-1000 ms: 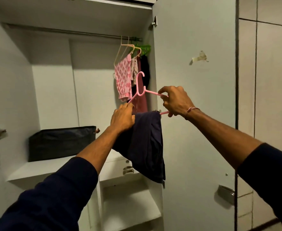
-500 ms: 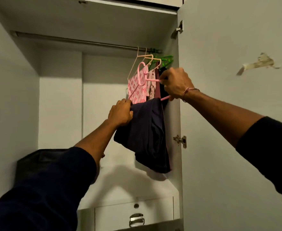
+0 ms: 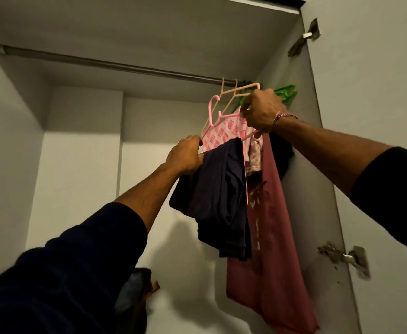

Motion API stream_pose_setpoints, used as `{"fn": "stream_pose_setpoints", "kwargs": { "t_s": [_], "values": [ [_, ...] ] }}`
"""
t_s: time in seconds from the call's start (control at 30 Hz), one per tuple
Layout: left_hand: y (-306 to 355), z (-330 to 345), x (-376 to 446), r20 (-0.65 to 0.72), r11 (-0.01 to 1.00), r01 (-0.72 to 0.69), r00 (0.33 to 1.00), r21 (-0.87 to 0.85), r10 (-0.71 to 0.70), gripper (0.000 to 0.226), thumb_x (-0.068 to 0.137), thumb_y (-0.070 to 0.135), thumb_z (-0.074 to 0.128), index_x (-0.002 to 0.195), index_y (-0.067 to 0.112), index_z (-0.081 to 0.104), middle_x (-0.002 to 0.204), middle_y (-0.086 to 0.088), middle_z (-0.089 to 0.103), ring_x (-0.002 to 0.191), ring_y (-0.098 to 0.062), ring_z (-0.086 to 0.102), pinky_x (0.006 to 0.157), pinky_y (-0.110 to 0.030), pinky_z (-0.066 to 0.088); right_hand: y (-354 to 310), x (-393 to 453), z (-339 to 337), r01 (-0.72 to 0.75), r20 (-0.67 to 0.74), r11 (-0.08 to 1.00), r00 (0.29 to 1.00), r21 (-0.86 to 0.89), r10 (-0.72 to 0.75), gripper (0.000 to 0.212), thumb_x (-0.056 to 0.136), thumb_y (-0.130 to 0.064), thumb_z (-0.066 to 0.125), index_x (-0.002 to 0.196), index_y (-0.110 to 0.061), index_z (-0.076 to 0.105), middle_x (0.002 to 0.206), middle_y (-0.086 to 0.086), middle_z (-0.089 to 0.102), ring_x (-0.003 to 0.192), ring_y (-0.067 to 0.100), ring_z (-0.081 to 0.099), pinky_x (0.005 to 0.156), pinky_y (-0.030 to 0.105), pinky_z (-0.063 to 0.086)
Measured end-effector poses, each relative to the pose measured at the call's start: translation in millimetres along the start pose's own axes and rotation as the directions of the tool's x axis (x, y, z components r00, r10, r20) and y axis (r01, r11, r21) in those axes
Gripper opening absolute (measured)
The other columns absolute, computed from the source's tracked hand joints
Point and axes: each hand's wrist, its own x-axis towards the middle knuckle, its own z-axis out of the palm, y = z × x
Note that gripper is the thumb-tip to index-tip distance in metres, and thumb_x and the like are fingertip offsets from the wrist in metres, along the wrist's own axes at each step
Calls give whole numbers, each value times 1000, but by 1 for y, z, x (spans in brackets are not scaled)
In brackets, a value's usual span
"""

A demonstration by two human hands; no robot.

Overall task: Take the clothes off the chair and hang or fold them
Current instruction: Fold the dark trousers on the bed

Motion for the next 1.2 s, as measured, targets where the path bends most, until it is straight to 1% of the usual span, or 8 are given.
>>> {"fn": "stream_pose_setpoints", "kwargs": {
  "t_s": [0.1, 0.2, 0.27, 0.43, 0.63, 0.77, 0.93, 1.2],
  "values": [
    [-33, 15, 31, -11, 1000, -3, 1000, -5, 3, 37, 95, 22, 62, 128, 9, 54, 130, -10, 58, 115, -28, 58, 97, -47, 50, -7, 33, 31, 4, -9, 1000, 1000, 5, -4, 18, 90, -9, 62, 101, -11, 77, 93, 18, 71, 87, 37, 67, 73, 36, 53],
    [-58, 31, 61, -30, 1000, -8, 1000, 5, 9, 36, 94, 21, 62, 127, 9, 54, 129, -10, 58, 113, -28, 59, 96, -47, 52, -8, 64, 57, -10, -9, 1000, 1000, -4, 10, 18, 88, -11, 61, 96, -10, 77, 86, 14, 69, 80, 34, 65, 75, 40, 59],
    [-69, 40, 81, -44, 1000, -9, 999, 0, 9, 36, 94, 22, 62, 127, 9, 53, 128, -11, 59, 112, -28, 59, 96, -47, 52, -5, 84, 70, -24, -29, 1000, 999, -4, 24, 17, 88, -14, 63, 97, -12, 77, 86, 12, 71, 80, 32, 67, 77, 41, 60],
    [-84, 62, 127, -85, 1000, -22, 996, -18, 20, 39, 96, 30, 62, 128, 9, 52, 126, -10, 59, 109, -28, 59, 94, -48, 52, 5, 135, 99, -27, -59, 999, 998, -43, 25, 17, 87, -12, 68, 101, -11, 77, 93, 13, 72, 79, 30, 68, 68, 37, 58],
    [-100, 79, 185, -125, 999, -32, 992, -11, 30, 37, 96, 32, 61, 124, 9, 54, 122, -10, 60, 107, -27, 59, 93, -47, 52, 15, 188, 123, -56, -79, 998, 995, -35, 53, 21, 81, -12, 77, 101, -12, 77, 89, 13, 73, 80, 32, 71, 74, 43, 62],
    [-109, 84, 210, -157, 999, -44, 987, -18, 41, 36, 96, 31, 58, 124, 8, 54, 122, -11, 60, 108, -29, 59, 94, -48, 51, 21, 215, 131, -48, -78, 998, 996, -37, 45, 20, 80, -8, 78, 99, -9, 76, 88, 12, 73, 75, 29, 71, 73, 45, 63],
    [-119, 93, 229, -163, 1000, -24, 986, -7, 22, 36, 97, 33, 54, 121, 7, 54, 122, -15, 60, 107, -32, 59, 91, -48, 51, 29, 236, 133, -40, -169, 997, 985, -63, 29, 22, 82, -9, 75, 104, -11, 76, 97, 13, 71, 83, 30, 67, 72, 37, 56],
    [-112, 94, 236, -174, 999, -33, 984, -24, 28, 33, 99, 31, 51, 120, 6, 54, 121, -16, 60, 106, -32, 58, 90, -45, 50, 37, 244, 110, -25, -254, 996, 967, -85, 2, 21, 88, -10, 68, 108, -10, 75, 102, 16, 71, 85, 32, 65, 82, 39, 58]
  ]
}}
